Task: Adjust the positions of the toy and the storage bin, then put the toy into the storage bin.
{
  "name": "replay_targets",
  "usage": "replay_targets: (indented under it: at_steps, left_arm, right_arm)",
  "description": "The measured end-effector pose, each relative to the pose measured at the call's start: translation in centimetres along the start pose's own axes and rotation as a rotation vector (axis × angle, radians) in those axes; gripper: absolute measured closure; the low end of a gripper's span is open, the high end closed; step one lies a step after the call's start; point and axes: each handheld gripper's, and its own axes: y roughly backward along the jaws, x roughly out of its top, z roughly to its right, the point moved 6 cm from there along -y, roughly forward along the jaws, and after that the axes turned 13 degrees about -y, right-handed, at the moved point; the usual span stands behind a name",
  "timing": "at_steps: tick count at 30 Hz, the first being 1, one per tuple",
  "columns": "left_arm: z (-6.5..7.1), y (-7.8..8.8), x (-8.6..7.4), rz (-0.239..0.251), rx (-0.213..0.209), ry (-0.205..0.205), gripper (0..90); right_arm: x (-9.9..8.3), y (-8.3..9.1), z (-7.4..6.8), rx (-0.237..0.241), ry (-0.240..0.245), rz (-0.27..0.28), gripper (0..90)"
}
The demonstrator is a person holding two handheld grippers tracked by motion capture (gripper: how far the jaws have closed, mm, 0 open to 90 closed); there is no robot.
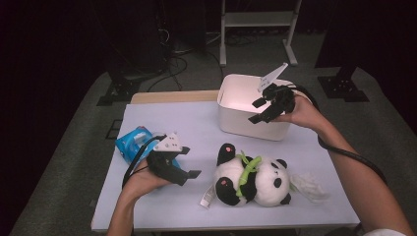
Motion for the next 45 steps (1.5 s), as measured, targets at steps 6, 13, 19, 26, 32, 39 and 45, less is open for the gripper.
replay_targets:
  at_steps: [6,13,19,26,32,39,45]
  left_arm:
    - [0.1,0.1,0.0,0.004,0.0,-0.001,15.2]
    - [0.1,0.2,-0.1,0.005,-0.004,0.001,15.1]
    - [0.0,0.0,-0.4,-0.005,-0.015,0.001,15.1]
    - [0.0,0.1,-0.4,-0.003,-0.009,0.007,15.1]
    - [0.1,0.1,-0.7,-0.01,-0.005,0.012,15.1]
    - [0.0,0.0,-0.9,-0.012,-0.009,0.021,15.1]
    - [-0.1,0.0,-1.0,-0.014,-0.011,0.026,15.1]
  right_arm:
    - [0.2,-0.6,0.3,0.003,0.002,-0.012,31.7]
    - [0.5,-1.3,0.9,0.002,0.018,-0.033,35.7]
    - [0.7,-1.6,1.5,-0.007,0.016,-0.049,38.2]
    - [0.6,-2.0,1.7,-0.034,0.031,-0.065,43.1]
    - [0.4,-2.7,2.1,-0.054,0.031,-0.093,47.9]
    - [0.3,-3.4,2.4,-0.051,0.011,-0.121,64.4]
    - [0.3,-4.2,2.4,-0.028,0.016,-0.146,73.8]
